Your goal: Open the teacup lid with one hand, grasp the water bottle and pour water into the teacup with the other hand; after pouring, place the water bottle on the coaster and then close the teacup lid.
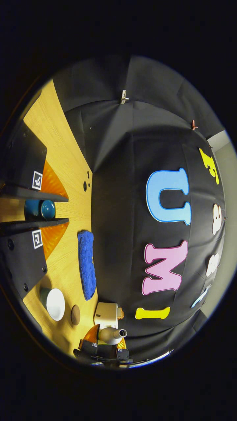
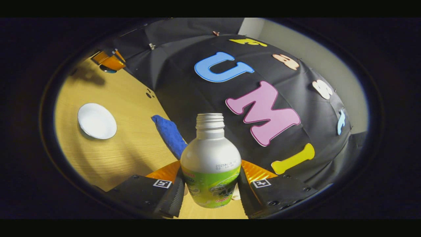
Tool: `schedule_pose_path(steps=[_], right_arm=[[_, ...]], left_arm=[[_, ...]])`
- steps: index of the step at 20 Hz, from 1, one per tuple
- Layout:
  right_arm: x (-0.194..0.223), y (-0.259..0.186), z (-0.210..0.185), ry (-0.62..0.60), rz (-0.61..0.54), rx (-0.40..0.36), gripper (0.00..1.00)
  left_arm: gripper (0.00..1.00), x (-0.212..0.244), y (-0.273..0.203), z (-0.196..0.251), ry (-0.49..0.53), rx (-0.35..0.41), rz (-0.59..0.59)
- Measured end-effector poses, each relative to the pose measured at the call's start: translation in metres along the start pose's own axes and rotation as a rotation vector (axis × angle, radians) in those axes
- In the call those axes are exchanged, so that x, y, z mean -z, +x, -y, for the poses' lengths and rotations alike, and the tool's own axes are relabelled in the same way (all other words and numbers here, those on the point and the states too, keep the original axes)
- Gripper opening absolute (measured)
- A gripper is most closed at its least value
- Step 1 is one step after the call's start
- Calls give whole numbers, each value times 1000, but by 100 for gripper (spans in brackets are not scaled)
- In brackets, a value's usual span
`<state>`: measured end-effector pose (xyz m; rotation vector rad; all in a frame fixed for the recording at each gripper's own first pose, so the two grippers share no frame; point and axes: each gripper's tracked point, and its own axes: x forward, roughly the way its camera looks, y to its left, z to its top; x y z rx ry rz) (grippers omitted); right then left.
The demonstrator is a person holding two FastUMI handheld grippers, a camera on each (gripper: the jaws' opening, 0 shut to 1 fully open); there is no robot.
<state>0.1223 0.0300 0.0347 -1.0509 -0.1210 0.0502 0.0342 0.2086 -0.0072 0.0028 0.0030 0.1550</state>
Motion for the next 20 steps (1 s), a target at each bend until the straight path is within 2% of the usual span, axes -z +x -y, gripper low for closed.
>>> schedule_pose_path(steps=[8, 9, 10, 11, 13, 18, 19, 20], right_arm=[[-8, 4, -24, -192, 52, -63, 73], [-10, 5, -29, -221, 61, -75, 70], [-11, 5, -32, -249, 71, -81, 73], [-15, 6, -33, -276, 82, -84, 70], [-15, 9, -37, -315, 94, -89, 73], [-19, 12, -45, -413, 126, -113, 73], [-20, 12, -45, -432, 132, -116, 70], [-19, 12, -47, -448, 135, -120, 72]], left_arm=[[29, 0, 1, -2, -1, 11, -1], [29, 0, 1, -1, 0, 13, -1], [29, 0, 0, -1, -1, 14, -1], [30, 0, 0, -2, -1, 14, -1], [30, 0, 0, -1, -1, 15, -1], [30, -1, 0, -1, -1, 17, -1], [30, 0, 0, -1, -1, 17, -1], [30, -1, 0, -1, -1, 18, -1]])
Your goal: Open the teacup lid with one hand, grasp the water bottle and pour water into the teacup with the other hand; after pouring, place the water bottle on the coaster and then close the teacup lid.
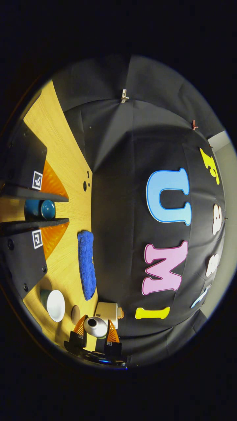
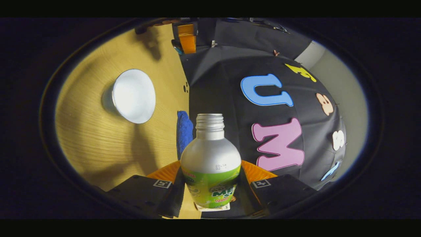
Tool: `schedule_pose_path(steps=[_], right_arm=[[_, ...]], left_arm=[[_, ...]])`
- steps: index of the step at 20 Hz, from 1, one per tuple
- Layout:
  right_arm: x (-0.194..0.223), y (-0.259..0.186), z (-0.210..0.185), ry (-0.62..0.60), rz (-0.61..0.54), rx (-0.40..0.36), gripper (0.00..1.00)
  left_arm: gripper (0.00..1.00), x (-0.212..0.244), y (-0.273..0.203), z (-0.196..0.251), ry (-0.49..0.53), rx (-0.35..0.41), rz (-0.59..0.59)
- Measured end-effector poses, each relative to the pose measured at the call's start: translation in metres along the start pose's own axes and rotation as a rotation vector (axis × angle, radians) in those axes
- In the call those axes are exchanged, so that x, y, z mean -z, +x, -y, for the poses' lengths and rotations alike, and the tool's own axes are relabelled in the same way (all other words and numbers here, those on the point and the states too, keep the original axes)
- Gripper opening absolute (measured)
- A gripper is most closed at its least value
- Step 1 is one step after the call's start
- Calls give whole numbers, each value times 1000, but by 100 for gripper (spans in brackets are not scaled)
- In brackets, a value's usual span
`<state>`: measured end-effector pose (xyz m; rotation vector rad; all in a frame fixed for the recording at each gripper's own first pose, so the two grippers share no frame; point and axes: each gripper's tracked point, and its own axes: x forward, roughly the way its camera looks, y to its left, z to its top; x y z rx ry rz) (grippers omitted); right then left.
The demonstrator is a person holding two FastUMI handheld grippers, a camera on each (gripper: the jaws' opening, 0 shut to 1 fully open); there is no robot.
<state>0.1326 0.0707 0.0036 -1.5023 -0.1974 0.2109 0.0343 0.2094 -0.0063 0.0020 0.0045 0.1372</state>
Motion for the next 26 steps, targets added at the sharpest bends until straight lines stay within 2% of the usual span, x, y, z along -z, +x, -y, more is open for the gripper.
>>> schedule_pose_path(steps=[1, 2, 4, 8, 9, 10, 12, 14, 15, 20, 21, 22, 26], right_arm=[[1, 1, -3, -12, 1, -7, 70], [2, 0, -6, -26, 2, -14, 72], [0, 0, -8, -59, 10, -20, 70], [-4, 1, -9, -129, 28, -22, 72], [-5, 1, -9, -147, 36, -25, 70], [-5, 1, -11, -164, 41, -31, 73], [-4, 1, -11, -193, 49, -37, 72], [-4, 1, -10, -213, 54, -38, 76], [-5, 2, -9, -219, 57, -37, 72], [-10, 2, -12, -281, 83, -38, 73], [-12, 3, -13, -291, 88, -41, 70], [-12, 3, -13, -294, 90, -42, 73], [-15, 6, -13, -304, 94, -41, 73]], left_arm=[[29, 0, 1, 1, 0, 1, 0], [30, 0, 1, 1, 0, 1, 0], [30, 0, 1, 1, 0, 2, 0], [30, 0, 0, 0, 0, 3, 0], [30, 1, 1, 0, 0, 3, -1], [29, 0, 1, 1, 0, 4, -1], [30, 0, 1, 1, 0, 4, -1], [29, 0, 0, 0, 0, 4, -1], [29, 0, 0, 0, 0, 4, 0], [30, 0, 1, 2, 0, 6, -1], [29, 1, 1, 1, 0, 6, -1], [29, 0, 1, 1, 0, 7, -1], [29, 0, 0, 2, 0, 11, -1]])
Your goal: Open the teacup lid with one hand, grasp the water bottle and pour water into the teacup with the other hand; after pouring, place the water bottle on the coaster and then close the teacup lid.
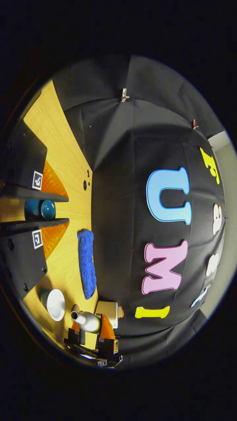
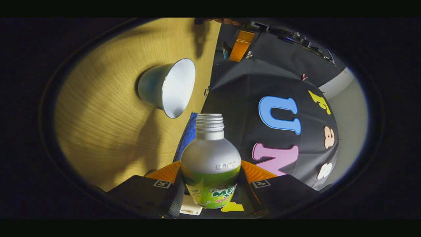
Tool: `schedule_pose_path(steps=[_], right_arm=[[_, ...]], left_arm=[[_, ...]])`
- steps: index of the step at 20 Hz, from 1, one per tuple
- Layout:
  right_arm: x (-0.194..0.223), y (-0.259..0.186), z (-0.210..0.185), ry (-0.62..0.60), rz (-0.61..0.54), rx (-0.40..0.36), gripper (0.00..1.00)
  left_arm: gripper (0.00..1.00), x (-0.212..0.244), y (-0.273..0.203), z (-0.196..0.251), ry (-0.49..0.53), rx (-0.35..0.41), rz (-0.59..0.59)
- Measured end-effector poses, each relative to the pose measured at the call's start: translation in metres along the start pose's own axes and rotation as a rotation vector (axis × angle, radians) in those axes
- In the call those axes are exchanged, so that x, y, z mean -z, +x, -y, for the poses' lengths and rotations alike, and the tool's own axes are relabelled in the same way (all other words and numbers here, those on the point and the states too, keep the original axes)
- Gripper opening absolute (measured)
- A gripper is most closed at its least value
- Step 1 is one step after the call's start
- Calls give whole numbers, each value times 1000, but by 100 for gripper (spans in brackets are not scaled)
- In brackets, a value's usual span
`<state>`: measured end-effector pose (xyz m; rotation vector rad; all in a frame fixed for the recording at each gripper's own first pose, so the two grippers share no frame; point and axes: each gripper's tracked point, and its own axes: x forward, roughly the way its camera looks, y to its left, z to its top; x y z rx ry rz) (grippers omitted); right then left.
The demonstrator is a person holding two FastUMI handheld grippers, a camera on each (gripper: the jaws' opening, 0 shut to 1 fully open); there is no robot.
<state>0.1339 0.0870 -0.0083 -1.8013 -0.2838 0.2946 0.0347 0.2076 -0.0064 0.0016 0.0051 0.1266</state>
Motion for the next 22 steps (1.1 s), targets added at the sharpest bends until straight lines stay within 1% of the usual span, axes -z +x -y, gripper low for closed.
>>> schedule_pose_path(steps=[4, 9, 15, 19, 22], right_arm=[[-5, 2, 1, -46, 22, 0, 73], [-10, 7, 7, -111, 42, 19, 72], [-12, 7, 9, -135, 46, 32, 73], [-14, 7, 14, -196, 60, 53, 73], [-13, 6, 19, -202, 60, 67, 72]], left_arm=[[30, 0, 0, 2, 0, 5, 0], [30, 1, 0, 3, 0, 11, 0], [30, 1, 0, 4, 0, 16, 0], [30, 0, 0, 4, 0, 16, 1], [30, 0, 1, 4, 0, 16, 1]])
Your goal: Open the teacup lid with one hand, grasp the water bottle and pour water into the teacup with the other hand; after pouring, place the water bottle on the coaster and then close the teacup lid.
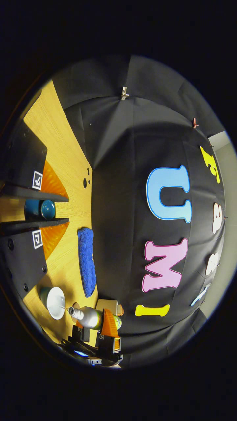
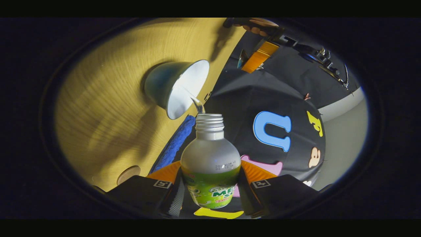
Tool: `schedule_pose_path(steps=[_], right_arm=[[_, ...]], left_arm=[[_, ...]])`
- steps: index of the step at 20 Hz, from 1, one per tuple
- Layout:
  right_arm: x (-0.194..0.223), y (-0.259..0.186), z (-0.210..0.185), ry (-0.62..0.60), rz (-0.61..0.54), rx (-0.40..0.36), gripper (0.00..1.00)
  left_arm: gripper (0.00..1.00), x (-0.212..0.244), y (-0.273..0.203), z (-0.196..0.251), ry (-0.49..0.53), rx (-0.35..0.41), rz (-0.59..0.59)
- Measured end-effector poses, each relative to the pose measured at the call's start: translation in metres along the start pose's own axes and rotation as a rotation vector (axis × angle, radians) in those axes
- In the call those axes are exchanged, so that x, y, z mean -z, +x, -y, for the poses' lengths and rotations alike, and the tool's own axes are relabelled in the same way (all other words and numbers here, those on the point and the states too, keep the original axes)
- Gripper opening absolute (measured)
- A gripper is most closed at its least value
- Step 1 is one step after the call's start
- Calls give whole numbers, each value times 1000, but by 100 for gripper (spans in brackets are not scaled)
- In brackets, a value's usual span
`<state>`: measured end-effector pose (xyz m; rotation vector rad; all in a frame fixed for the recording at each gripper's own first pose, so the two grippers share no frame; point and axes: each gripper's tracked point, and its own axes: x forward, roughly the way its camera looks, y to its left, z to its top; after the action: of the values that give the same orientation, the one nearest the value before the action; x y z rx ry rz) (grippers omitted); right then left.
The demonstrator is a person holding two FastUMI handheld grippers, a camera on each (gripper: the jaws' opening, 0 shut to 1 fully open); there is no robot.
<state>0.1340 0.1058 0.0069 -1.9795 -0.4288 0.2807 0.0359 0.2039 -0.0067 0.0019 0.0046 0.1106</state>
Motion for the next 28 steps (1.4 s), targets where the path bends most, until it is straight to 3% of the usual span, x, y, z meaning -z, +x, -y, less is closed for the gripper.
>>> schedule_pose_path(steps=[6, 9, 12, 14, 18, 28], right_arm=[[3, -1, 15, -60, -3, 53, 70], [4, -1, 21, -70, -4, 65, 75], [3, -1, 30, -98, -2, 83, 73], [3, -1, 31, -113, -1, 89, 75], [-3, -2, 34, -142, 12, 98, 70], [-5, 3, 38, -189, 22, 110, 72]], left_arm=[[30, -1, -2, 0, 0, 4, 0], [30, 0, -1, 0, 0, 4, 0], [30, -1, -1, 0, 0, 4, 0], [30, -1, 0, 1, 0, 4, 0], [30, 0, 0, 1, 0, 7, 0], [30, -1, -1, 1, 1, 6, 0]])
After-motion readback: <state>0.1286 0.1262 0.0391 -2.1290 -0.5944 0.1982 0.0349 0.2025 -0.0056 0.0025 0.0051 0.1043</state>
